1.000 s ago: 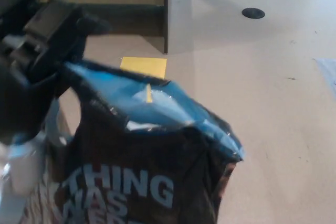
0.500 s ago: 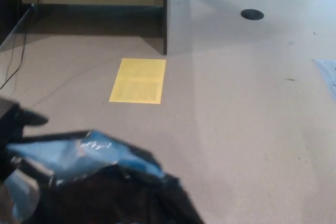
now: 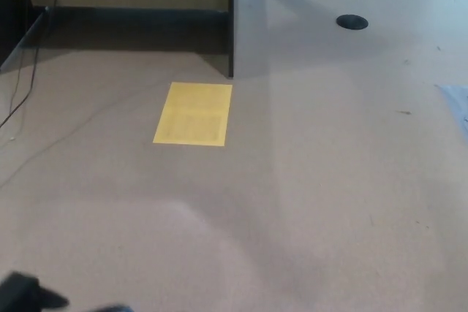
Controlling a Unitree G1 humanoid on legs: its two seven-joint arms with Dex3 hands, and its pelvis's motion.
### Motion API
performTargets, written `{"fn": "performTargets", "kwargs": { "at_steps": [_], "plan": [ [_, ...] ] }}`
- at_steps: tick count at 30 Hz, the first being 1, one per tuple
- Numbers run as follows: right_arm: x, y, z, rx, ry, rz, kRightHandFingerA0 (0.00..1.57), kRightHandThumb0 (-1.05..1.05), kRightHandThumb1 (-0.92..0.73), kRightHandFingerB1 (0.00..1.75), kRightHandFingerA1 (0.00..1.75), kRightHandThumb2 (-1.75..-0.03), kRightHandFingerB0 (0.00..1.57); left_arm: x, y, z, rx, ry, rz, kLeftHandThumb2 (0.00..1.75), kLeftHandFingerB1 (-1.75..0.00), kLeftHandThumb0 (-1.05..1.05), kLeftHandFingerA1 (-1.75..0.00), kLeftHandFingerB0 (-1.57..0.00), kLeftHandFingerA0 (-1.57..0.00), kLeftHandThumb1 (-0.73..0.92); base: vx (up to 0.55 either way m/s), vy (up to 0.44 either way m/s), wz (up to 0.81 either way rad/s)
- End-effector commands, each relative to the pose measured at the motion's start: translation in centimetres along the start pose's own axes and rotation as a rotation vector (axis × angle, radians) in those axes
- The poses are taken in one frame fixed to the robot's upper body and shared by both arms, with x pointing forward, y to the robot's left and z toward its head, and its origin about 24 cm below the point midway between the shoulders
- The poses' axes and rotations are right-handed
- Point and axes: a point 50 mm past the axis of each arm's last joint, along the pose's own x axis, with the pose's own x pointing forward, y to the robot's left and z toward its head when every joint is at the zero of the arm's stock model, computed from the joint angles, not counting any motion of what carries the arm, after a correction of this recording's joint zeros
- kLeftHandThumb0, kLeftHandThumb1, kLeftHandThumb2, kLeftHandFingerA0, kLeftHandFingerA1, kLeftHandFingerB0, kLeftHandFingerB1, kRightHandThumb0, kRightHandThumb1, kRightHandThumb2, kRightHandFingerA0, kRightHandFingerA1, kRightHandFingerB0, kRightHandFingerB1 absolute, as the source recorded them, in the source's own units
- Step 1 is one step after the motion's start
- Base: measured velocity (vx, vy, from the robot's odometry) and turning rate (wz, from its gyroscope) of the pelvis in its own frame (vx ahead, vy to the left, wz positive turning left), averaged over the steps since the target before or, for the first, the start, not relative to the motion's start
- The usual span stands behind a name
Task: A person is holding a plastic bag and the robot extends its left hand to grab the bag by hooking its thumb into the holes at the top and brings its hand down by its side. Then it extends its arm again to hand the plastic bag back to the person.
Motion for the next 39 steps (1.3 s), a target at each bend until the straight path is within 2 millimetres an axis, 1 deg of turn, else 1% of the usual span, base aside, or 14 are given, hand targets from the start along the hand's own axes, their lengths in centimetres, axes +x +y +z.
{"fn": "performTargets", "kwargs": {
  "at_steps": [1, 4, 5, 12, 13, 15, 16, 18, 19, 23, 27, 29, 30, 39],
  "plan": [
    [0.3, -0.7, -0.1, -0.006, 0.019, -0.026, 0.77, -0.26, -0.65, 0.45, 0.51, -0.59, 0.65, -2.9, -1.4, 0.1, -0.018, -0.041, -0.028, 0.95, -1.11, -0.01, -1.54, -0.88, -1.02, 0.58, 0.00, 0.000, 0.00],
    [-0.1, -0.4, -0.5, 0.016, 0.028, -0.019, 0.77, -0.26, -0.65, 0.45, 0.52, -0.59, 0.65, -4.5, -1.8, -0.8, 0.019, -0.002, -0.075, 1.02, -1.06, -0.06, -1.30, -0.93, -1.23, 0.51, 0.00, 0.000, 0.00],
    [-0.2, -0.3, -0.5, 0.015, 0.031, -0.018, 0.76, -0.26, -0.65, 0.45, 0.52, -0.59, 0.65, -4.7, -1.9, -1.0, 0.024, 0.008, -0.082, 0.83, -1.15, -0.04, -1.59, -0.89, -1.01, 0.62, 0.00, 0.000, 0.00],
    [-0.1, 0.0, -0.3, -0.011, 0.024, -0.011, 0.84, -0.26, -0.65, 0.45, 0.57, -0.59, 0.64, -6.7, -1.8, -3.8, 0.136, 0.123, -0.155, 0.74, -1.26, -0.04, -1.60, -0.84, -0.93, 0.68, 0.00, 0.000, 0.00],
    [-0.1, 0.0, -0.3, -0.011, 0.021, -0.013, 0.84, -0.26, -0.65, 0.45, 0.56, -0.60, 0.64, -6.9, -1.7, -4.1, 0.151, 0.128, -0.163, 0.96, -1.11, 0.02, -1.34, -0.99, -1.28, 0.49, 0.00, 0.000, 0.00],
    [-0.2, 0.1, -0.3, -0.014, 0.020, -0.015, 0.84, -0.26, -0.65, 0.45, 0.56, -0.59, 0.65, -7.4, -1.5, -4.8, 0.169, 0.141, -0.174, 0.76, -1.36, -0.03, -1.68, -0.79, -0.98, 0.65, 0.00, 0.000, 0.00],
    [-0.3, 0.2, -0.4, -0.016, 0.019, -0.014, 0.83, -0.26, -0.65, 0.45, 0.56, -0.59, 0.65, -7.6, -1.4, -5.0, 0.179, 0.152, -0.177, 0.95, -1.17, -0.01, -1.38, -0.96, -1.29, 0.48, 0.00, 0.000, 0.00],
    [-0.3, 0.2, -0.4, -0.015, 0.019, -0.010, 0.82, -0.26, -0.65, 0.45, 0.56, -0.59, 0.65, -7.9, -1.3, -5.5, 0.205, 0.174, -0.180, 0.77, -1.38, -0.02, -1.67, -0.80, -1.02, 0.59, 0.00, 0.000, 0.00],
    [-0.2, 0.1, -0.3, -0.012, 0.018, -0.012, 0.88, -0.26, -0.65, 0.45, 0.59, -0.59, 0.65, -8.0, -1.1, -6.0, 0.228, 0.184, -0.187, 0.62, -0.87, -0.12, -1.63, -0.91, -1.01, 0.58, 0.00, 0.000, 0.00],
    [0.5, -0.2, 0.4, 0.007, 0.004, -0.026, 0.80, -0.25, -0.65, 0.45, 0.55, -0.59, 0.64, -7.3, -1.0, -6.7, 0.232, 0.176, -0.148, 0.61, -1.44, -0.18, -1.69, -0.71, -0.98, 0.67, 0.00, 0.000, 0.00],
    [1.1, -0.4, 0.9, 0.006, -0.012, -0.028, 0.82, -0.25, -0.64, 0.46, 0.57, -0.59, 0.65, -6.6, -1.3, -6.6, 0.176, 0.179, -0.127, 0.66, -1.31, -0.15, -1.67, -0.78, -0.97, 0.73, 0.00, 0.000, 0.00],
    [1.2, -0.3, 1.0, 0.008, -0.009, -0.026, 0.84, -0.25, -0.64, 0.46, 0.59, -0.59, 0.65, -6.3, -1.3, -6.4, 0.153, 0.179, -0.110, 0.96, -1.12, -0.15, -1.36, -0.88, -1.25, 0.57, 0.00, 0.000, 0.00],
    [1.1, -0.3, 0.9, 0.005, -0.008, -0.026, 0.86, -0.25, -0.64, 0.46, 0.61, -0.59, 0.65, -5.3, -1.5, -5.8, 0.102, 0.155, -0.072, 0.86, -1.39, -0.01, -1.68, -0.74, -0.94, 0.68, 0.00, 0.000, 0.00],
    [0.4, 0.1, 0.4, -0.003, -0.004, -0.013, 0.87, -0.24, -0.64, 0.46, 0.59, -0.59, 0.67, 2.1, -0.7, -2.2, -0.055, -0.060, 0.148, 0.95, -1.15, -0.01, -1.62, -0.85, -0.93, 0.63, 0.00, 0.000, 0.00]
  ]
}}
